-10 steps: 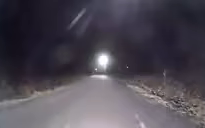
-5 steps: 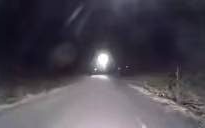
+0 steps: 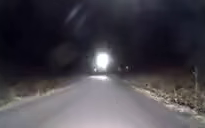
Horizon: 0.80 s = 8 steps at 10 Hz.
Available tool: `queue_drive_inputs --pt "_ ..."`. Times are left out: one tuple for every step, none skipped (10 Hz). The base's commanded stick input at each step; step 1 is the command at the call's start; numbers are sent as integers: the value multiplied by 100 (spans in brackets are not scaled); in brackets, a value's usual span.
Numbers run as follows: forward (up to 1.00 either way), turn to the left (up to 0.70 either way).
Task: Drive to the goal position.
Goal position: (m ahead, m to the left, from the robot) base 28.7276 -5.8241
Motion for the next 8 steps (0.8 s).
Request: queue_drive_inputs --pt "100 0" --pt "100 0" --pt "100 0" --pt "100 0" --pt "100 0" --pt "100 0" --pt "100 0" --pt "100 0"
